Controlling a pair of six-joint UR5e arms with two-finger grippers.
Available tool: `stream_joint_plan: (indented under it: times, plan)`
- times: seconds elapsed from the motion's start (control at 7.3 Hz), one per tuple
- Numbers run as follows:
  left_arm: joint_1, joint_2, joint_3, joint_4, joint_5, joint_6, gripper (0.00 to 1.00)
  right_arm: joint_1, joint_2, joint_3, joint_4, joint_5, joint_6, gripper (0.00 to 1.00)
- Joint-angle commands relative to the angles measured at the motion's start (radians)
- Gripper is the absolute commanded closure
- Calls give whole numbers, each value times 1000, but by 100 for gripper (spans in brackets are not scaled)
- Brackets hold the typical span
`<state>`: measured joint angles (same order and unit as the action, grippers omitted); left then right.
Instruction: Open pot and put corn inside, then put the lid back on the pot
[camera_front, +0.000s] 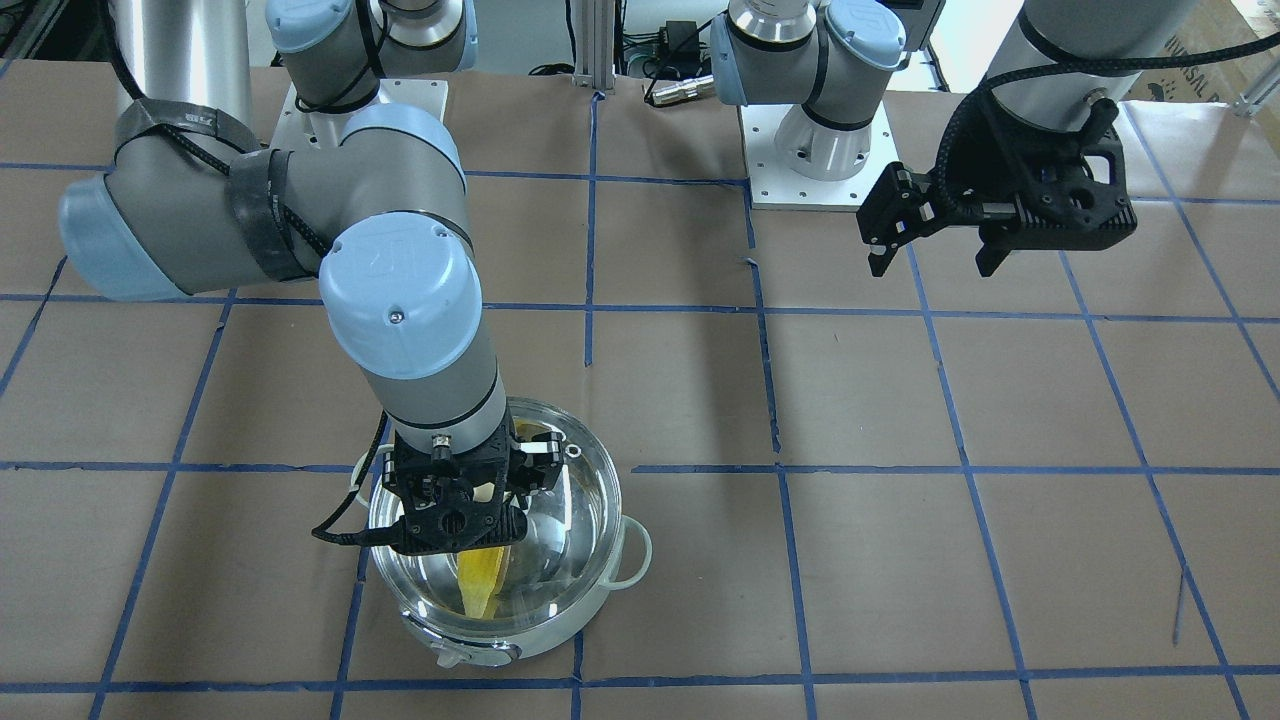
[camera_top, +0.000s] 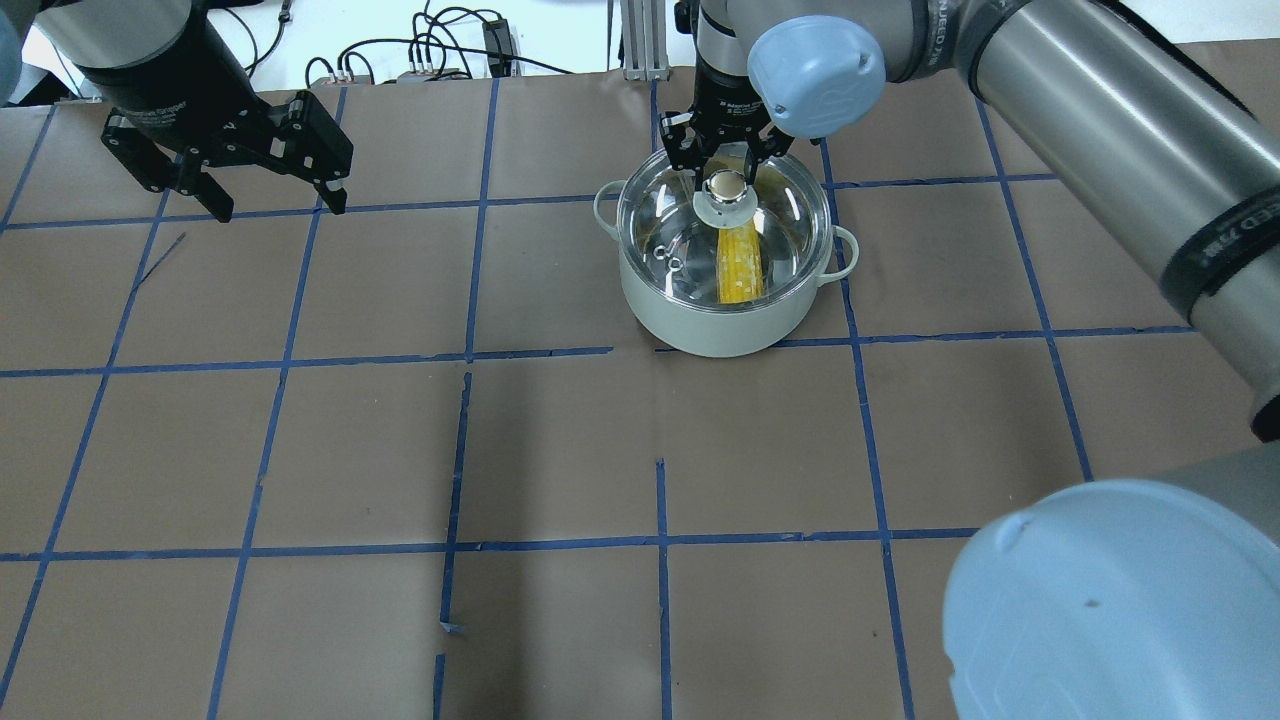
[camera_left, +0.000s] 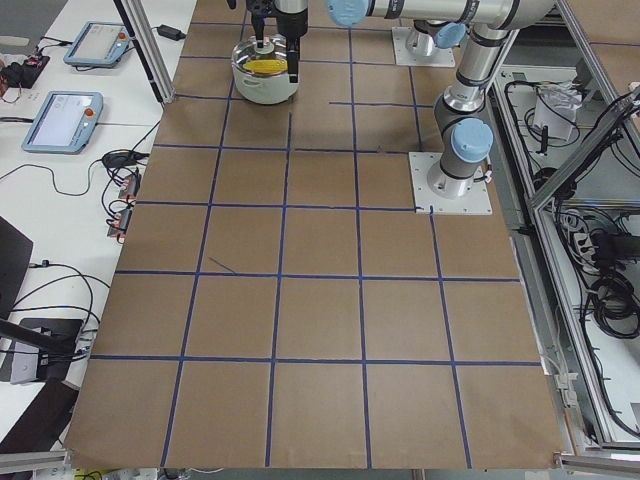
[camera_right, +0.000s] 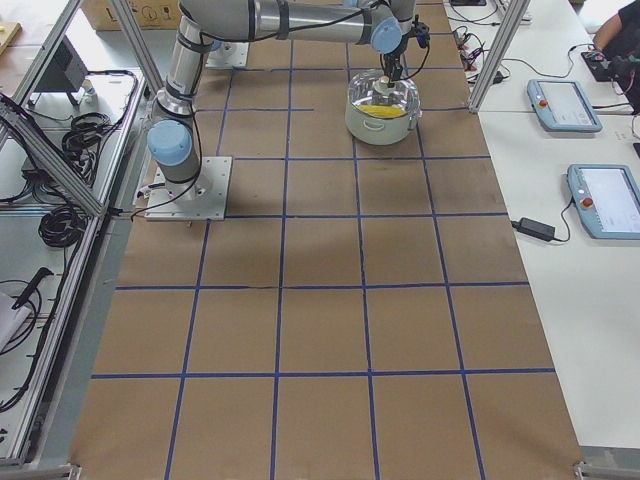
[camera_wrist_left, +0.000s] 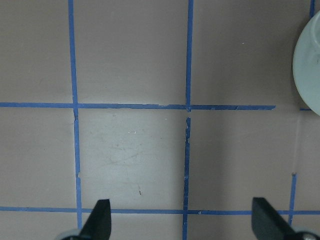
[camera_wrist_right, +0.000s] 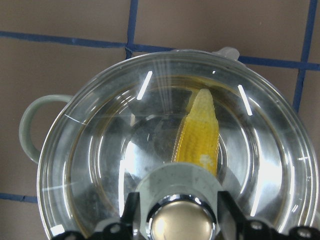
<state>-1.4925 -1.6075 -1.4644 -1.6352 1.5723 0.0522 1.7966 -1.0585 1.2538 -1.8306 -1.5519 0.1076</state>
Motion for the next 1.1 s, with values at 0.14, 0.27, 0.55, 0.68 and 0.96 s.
stream_joint_plan:
  times: [0.14, 0.27, 0.55, 0.68, 0.96]
  plan:
    - [0, 0, 1, 2, 0, 0, 0, 1, -3, -5, -13, -2, 1, 28]
    - [0, 0, 1, 2, -2, 0, 0, 1, -9, -20, -13, -4, -2, 7]
    - [0, 0, -1, 0, -2, 0, 0, -28, -61, -94, 115, -11, -20, 0]
    - [0, 0, -1, 0, 0, 0, 0, -58, -114, -79, 188, -13, -25, 0]
    - [0, 0, -1, 0, 0, 0, 0, -132, -243, 20, 294, -16, -113, 0]
